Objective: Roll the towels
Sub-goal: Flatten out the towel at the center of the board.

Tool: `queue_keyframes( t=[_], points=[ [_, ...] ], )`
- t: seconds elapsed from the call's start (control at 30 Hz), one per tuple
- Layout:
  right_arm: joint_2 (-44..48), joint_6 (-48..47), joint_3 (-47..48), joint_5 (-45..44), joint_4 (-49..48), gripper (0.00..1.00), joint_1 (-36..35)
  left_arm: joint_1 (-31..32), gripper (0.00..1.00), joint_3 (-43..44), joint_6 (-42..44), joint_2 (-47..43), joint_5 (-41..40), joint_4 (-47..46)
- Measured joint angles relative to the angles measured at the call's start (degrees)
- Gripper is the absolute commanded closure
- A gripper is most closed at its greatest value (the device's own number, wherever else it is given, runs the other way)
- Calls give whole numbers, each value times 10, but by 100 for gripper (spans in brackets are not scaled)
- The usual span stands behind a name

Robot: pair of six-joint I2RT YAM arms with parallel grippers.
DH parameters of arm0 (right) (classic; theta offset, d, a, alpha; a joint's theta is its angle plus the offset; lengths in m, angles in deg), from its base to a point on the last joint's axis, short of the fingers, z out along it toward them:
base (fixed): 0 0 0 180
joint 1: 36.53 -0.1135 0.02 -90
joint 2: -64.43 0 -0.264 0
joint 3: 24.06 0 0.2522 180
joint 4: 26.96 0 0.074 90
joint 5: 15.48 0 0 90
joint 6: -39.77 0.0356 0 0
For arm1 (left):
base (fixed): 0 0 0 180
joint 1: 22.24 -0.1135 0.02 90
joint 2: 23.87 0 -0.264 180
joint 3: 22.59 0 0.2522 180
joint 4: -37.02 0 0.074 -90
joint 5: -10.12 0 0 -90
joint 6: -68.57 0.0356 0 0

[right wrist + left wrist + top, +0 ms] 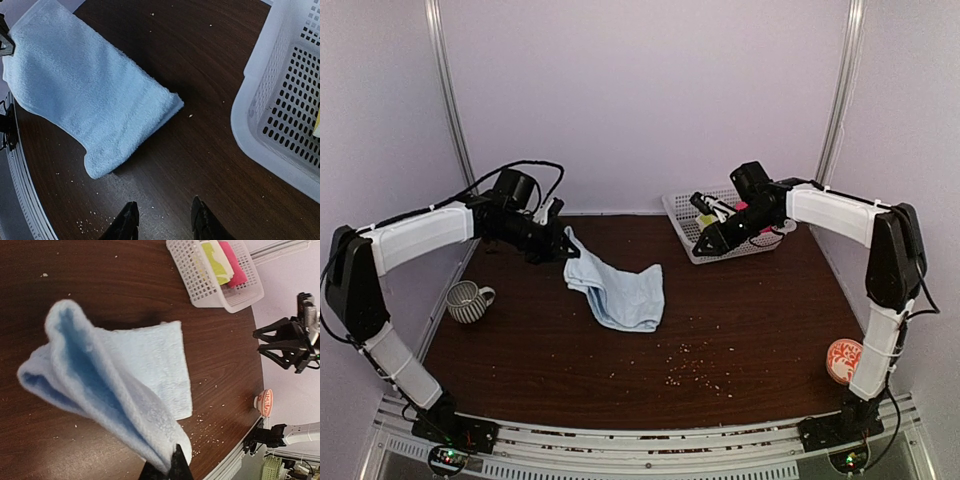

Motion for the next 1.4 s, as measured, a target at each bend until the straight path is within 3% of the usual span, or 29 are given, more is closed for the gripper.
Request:
queue_keyframes(
  t=[0.13,0.3,0.4,0.8,0.9,1.03,1.2,1.4],
  points=[
    [-10,0,0,0,-1,63,28,36,100,125,-3,33,-3,58],
    [-19,2,0,0,1,63,65,129,100,475,-14,177,3,99],
    [-19,1,0,0,2,63,87,169,100,632,-44,252,36,88],
    [23,5,-5,-3,10,63,211,243,100,660,-163,362,117,-25],
    [48,5,-5,-11,8,62,222,265,100,575,-158,320,105,-40],
    [69,6,-5,-17,2,62,218,264,100,332,-148,181,78,-73],
    [72,7,-13,-16,-6,62,214,204,100,19,-133,35,42,-114],
    [70,7,-28,-19,-11,63,191,113,100,-192,-95,-28,-17,-93]
  ],
)
